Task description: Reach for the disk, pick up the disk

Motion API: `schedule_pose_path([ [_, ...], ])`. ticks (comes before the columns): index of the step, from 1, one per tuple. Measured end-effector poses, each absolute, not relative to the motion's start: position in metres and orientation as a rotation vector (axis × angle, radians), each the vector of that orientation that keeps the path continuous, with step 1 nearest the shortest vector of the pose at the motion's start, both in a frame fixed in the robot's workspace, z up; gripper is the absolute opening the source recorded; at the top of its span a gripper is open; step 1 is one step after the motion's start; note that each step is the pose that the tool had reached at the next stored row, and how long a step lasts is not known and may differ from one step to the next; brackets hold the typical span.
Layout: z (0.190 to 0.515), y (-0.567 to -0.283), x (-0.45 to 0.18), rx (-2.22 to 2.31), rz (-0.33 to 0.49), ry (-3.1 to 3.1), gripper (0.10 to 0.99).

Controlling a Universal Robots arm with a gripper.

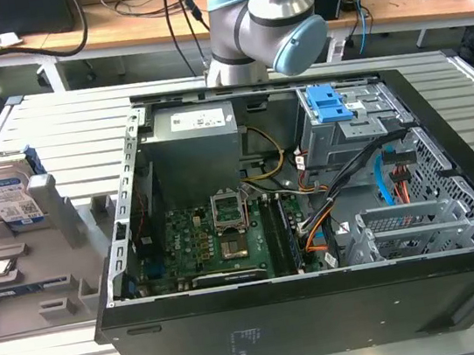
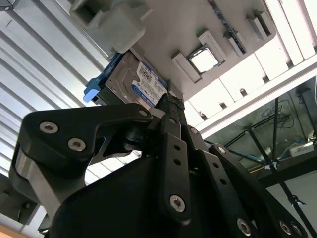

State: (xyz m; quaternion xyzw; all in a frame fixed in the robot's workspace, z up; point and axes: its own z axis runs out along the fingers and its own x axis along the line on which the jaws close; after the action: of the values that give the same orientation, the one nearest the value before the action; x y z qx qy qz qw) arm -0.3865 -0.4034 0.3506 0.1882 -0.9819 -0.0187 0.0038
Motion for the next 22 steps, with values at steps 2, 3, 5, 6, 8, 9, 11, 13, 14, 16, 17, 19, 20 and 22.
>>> schedule_pose_path([
  [2, 0.3506, -0.4034, -0.3866, 0.633, -0.059, -3.068, 0.106],
  [3, 0.3506, -0.4034, -0.3865, 0.65, -0.058, -3.065, 0.106],
  [5, 0.3506, -0.4034, -0.3865, 0.712, -0.058, -3.05, 0.106],
  [6, 0.3506, -0.4034, -0.3865, 0.736, -0.058, -3.044, 0.106],
  [8, 0.3506, -0.4034, -0.3865, 0.773, -0.058, -3.034, 0.106],
  [9, 0.3506, -0.4034, -0.3865, 0.793, -0.058, -3.029, 0.106],
  [11, 0.3506, -0.4035, -0.3865, 0.839, -0.057, -3.016, 0.106],
  [13, 0.3506, -0.4034, -0.3865, 0.866, -0.057, -3.008, 0.106],
  [14, 0.3506, -0.4034, -0.3865, 0.88, -0.057, -3.004, 0.106],
  [16, 0.3506, -0.4034, -0.3865, 0.908, -0.057, -2.995, 0.106],
  [17, 0.3506, -0.4034, -0.3865, 0.922, -0.057, -2.99, 0.106],
  [19, 0.3506, -0.4034, -0.3865, 0.952, -0.057, -2.981, 0.106],
  [20, 0.3506, -0.4034, -0.3865, 0.97, -0.057, -2.975, 0.106],
  [22, 0.3506, -0.4034, -0.3865, 1.014, -0.056, -2.959, 0.106],
])
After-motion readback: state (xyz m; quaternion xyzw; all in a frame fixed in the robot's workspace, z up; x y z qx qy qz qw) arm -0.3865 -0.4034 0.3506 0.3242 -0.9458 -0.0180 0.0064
